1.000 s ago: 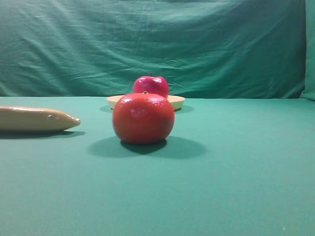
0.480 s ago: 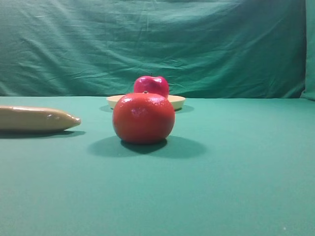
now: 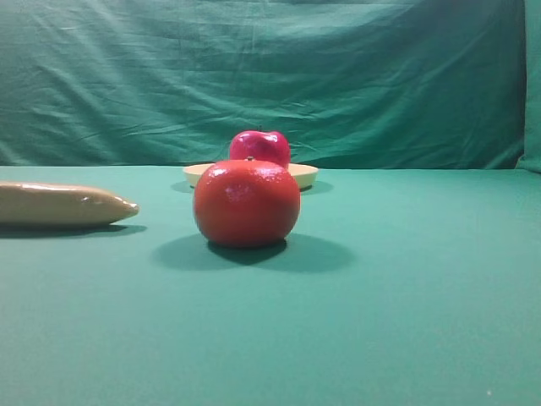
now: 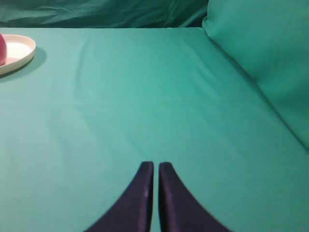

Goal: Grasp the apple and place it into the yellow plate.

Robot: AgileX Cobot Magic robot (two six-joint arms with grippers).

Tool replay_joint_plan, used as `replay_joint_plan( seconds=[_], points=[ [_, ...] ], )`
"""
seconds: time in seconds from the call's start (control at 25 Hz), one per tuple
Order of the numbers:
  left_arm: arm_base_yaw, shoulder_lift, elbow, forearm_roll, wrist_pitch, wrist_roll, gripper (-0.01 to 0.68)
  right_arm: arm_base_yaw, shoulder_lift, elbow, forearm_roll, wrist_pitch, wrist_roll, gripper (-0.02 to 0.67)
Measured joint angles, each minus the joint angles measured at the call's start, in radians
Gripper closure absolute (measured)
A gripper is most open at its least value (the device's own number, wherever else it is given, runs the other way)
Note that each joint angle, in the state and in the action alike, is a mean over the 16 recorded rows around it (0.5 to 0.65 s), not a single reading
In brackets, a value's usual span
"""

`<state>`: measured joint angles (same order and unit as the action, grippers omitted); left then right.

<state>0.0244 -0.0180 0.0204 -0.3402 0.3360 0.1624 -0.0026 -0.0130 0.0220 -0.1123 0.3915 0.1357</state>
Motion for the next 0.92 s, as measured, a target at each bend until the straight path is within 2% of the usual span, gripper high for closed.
replay_joint_plan(
  seconds=[0.92],
  points=[
    [0.0,0.0,0.0,0.0,0.0,0.0,0.516,0.0,0.0,0.0,0.0,0.0,0.0,0.649]
  ],
)
